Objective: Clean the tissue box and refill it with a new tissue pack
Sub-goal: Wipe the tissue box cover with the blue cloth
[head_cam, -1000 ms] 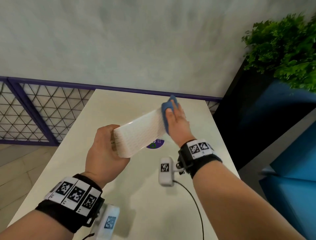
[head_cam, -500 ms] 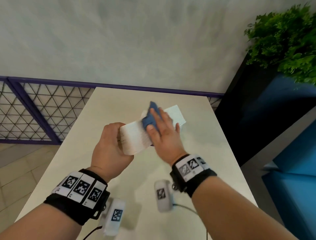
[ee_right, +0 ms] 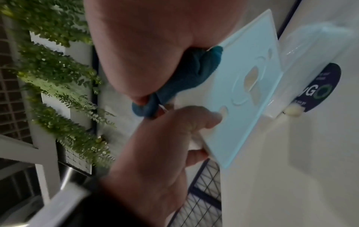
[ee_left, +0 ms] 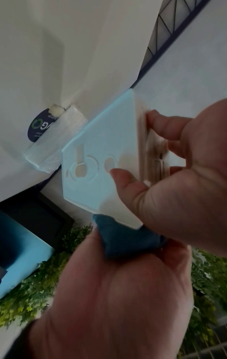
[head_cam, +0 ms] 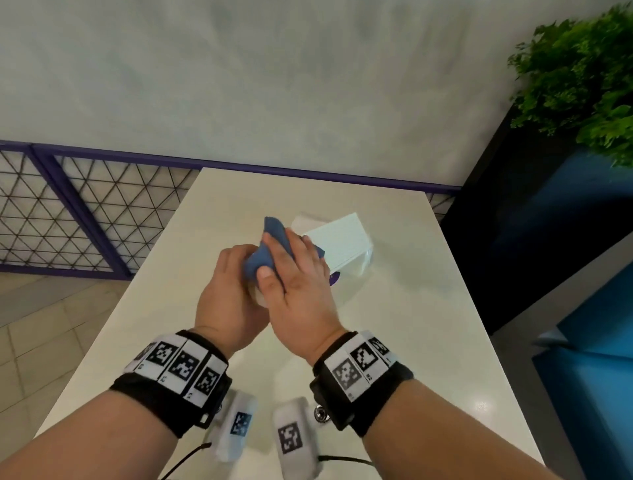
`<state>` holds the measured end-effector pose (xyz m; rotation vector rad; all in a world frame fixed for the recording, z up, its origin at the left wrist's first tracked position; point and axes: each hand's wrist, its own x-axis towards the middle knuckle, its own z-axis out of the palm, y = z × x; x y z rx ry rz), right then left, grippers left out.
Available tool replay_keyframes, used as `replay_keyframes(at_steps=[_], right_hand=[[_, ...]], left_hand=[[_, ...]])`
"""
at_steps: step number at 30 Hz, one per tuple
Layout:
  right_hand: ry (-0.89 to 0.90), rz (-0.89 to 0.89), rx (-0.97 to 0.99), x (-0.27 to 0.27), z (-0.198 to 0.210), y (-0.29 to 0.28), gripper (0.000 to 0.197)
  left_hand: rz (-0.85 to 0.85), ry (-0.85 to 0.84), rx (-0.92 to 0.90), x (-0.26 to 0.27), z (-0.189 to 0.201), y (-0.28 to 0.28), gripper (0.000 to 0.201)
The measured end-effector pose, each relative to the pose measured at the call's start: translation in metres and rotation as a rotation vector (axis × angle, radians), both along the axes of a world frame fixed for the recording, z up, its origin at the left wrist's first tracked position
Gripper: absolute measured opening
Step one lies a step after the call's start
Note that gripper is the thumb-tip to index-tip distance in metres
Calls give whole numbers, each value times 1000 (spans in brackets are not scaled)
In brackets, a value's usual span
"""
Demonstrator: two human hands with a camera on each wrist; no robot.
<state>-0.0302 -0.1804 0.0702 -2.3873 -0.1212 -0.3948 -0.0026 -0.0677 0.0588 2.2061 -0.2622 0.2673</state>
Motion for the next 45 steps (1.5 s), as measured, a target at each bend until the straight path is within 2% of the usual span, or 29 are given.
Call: replay_keyframes(at_steps=[3, 5, 7, 9, 12, 15, 17, 19, 21, 24, 26, 28, 30, 33, 37, 40, 42, 45], right_hand=[[16, 40, -20, 10, -3, -27, 56], [82, -100, 51, 34, -13, -68, 57], [136, -249, 214, 56, -17, -108, 56], [150, -322, 375, 69, -19, -130, 48], [163, -357, 371, 71, -19, -116, 50], [108, -181, 280, 46, -14, -57, 61], [33, -60, 181, 21, -6, -20, 61], [-6, 40, 90, 1, 2, -4, 57], [-31, 83, 81, -3, 6, -13, 52], [-9, -101, 124, 24, -1, -61, 56], [69, -272, 214, 48, -7, -99, 60], [131, -362, 340, 64, -12, -124, 57], [152, -383, 371, 69, -16, -126, 54], [181, -373, 250, 57, -9, -88, 59], [100, -125, 104, 9, 2, -11, 50], [0, 61, -43, -8, -1, 1, 49], [-9, 12, 6, 2, -6, -18, 49], [52, -238, 141, 27, -17, -65, 52]], left_hand=[[-38, 19, 11, -1, 1, 3, 56], [-78, 41, 2, -4, 4, 9, 66], [-102, 51, 9, -7, 7, 13, 69], [-117, 46, 10, -9, 9, 14, 70], [-127, 26, 11, -10, 10, 10, 67], [-94, 22, 46, -5, 7, 3, 64], [-74, 31, 1, -3, 6, -1, 53], [-71, 46, -80, 1, 8, 0, 44], [-74, 17, -84, 4, 10, 3, 50], [-99, 4, -62, 4, 10, 14, 68], [-127, 11, -61, 1, 9, 22, 71], [-141, 11, -61, -3, 7, 26, 71], [-144, 4, -52, -5, 6, 26, 70], [-129, -2, -6, -5, 6, 20, 69], [-80, -4, 19, -2, 4, 12, 59], [-84, -23, -12, 0, 5, 15, 53], [-98, -29, -5, 1, 4, 21, 61], [-120, 4, -43, -1, 4, 32, 67]])
